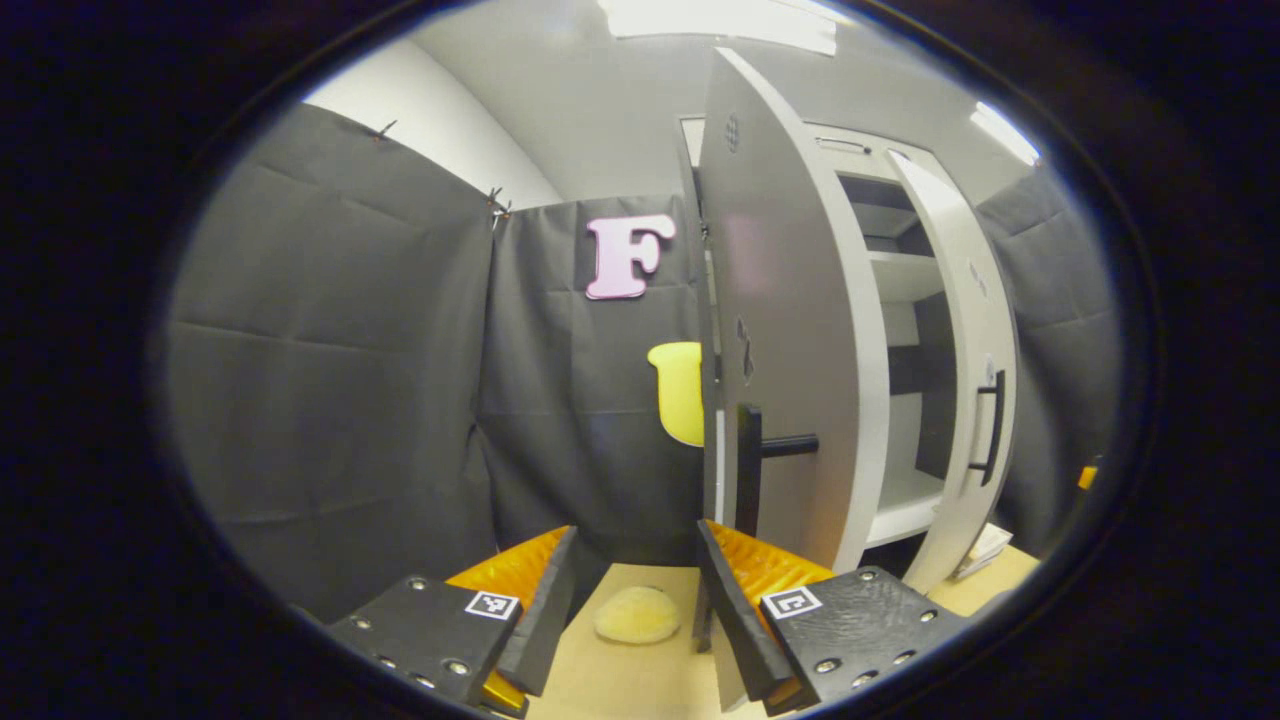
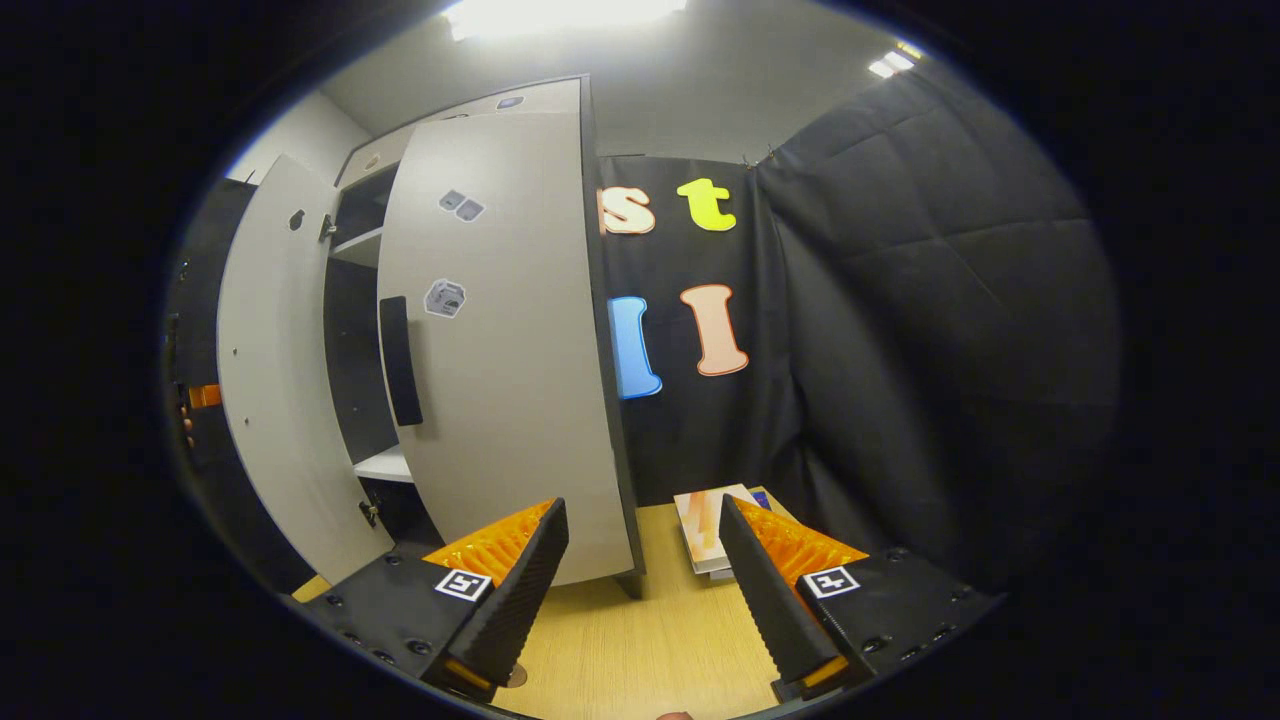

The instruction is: Grasp the bottle in the cabinet with the left hand and place it on the coaster, then close the right door with the right hand and the left door with the left hand.

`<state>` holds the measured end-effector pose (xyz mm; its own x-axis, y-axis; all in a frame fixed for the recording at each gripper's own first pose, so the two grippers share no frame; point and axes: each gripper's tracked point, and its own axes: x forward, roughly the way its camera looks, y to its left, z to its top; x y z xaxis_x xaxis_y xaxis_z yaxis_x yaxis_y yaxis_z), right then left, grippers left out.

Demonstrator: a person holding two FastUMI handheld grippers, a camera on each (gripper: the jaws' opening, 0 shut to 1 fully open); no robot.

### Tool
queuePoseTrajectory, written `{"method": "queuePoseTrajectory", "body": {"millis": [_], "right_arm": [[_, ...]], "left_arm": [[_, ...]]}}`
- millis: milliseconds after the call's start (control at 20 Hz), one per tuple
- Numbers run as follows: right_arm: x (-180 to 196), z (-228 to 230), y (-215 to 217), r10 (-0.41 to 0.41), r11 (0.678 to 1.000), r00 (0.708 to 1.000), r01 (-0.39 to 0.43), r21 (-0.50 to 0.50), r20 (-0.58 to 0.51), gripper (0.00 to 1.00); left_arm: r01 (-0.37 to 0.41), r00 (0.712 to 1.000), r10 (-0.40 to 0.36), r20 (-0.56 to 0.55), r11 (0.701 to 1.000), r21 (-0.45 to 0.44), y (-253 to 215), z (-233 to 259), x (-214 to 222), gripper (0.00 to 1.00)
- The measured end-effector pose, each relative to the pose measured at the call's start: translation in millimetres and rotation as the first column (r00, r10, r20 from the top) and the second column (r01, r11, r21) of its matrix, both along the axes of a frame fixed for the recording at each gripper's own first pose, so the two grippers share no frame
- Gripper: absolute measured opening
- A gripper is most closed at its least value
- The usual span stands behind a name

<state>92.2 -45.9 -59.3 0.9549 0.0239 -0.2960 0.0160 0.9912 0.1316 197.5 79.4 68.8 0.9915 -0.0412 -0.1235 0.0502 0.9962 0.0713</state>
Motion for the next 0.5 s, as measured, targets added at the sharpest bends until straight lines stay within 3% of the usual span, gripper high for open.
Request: {"method": "queuePoseTrajectory", "body": {"millis": [500], "right_arm": [[-12,-7,-37,-0.026,1.0,0.999,0.026,0.009,-0.019,0.97]], "left_arm": [[0.05,0.999,-0.05,0.02,0.999,0.002,-67,-3,0,0.73]]}}
